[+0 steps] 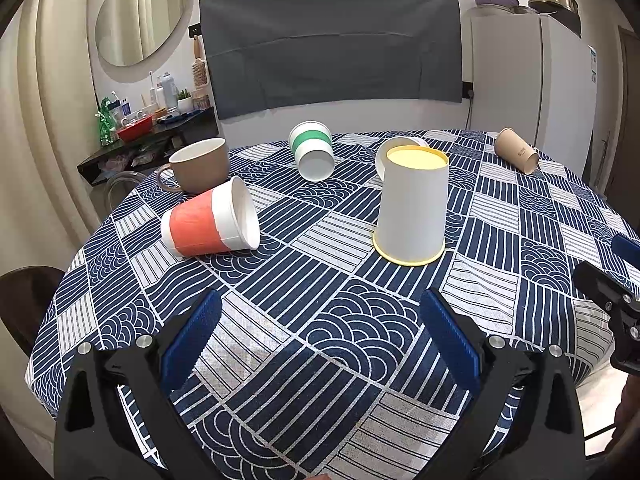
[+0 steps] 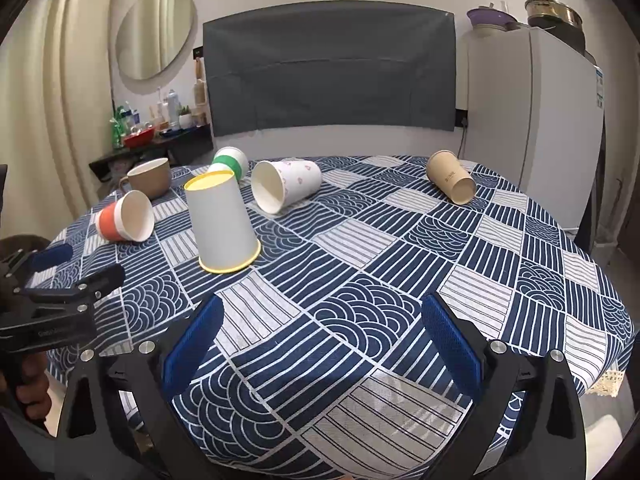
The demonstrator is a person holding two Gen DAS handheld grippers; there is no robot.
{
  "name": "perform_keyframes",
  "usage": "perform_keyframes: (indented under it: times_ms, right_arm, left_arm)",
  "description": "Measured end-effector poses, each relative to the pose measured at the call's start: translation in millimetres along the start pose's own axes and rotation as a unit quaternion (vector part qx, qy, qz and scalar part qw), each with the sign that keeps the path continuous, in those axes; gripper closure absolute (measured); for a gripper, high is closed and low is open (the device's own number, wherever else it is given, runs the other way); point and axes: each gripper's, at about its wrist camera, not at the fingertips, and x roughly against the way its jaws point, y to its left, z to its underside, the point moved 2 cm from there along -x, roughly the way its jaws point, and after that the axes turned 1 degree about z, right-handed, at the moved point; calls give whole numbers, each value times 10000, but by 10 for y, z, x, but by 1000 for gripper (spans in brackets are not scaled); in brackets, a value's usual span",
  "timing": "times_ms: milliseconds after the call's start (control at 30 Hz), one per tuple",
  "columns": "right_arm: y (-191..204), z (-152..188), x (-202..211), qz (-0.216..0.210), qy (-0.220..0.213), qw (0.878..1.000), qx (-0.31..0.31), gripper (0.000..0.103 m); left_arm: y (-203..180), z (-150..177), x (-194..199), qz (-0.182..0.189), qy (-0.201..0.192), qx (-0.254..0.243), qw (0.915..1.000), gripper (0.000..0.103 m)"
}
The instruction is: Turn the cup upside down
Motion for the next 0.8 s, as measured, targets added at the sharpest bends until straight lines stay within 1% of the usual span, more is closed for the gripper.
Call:
perform_keyframes:
  times_ms: [133, 333, 533, 800]
  right_arm:
    - [-8, -14, -17, 0, 6, 10000, 7, 8]
    - [21, -35, -28, -109, 11, 9999, 68, 8]
    - [32, -33, -24, -147, 16, 9998, 108, 8]
    - [49, -41, -21, -199, 14, 9997, 155, 8]
  left_arm:
    - [0, -16, -37, -3, 63, 5, 10000, 6]
    - [47, -18, -53, -79, 127, 159, 9998, 6]
    - [46, -7, -54, -82, 175, 174, 9997, 6]
    - [47, -11, -33, -79, 155, 189, 9997, 6]
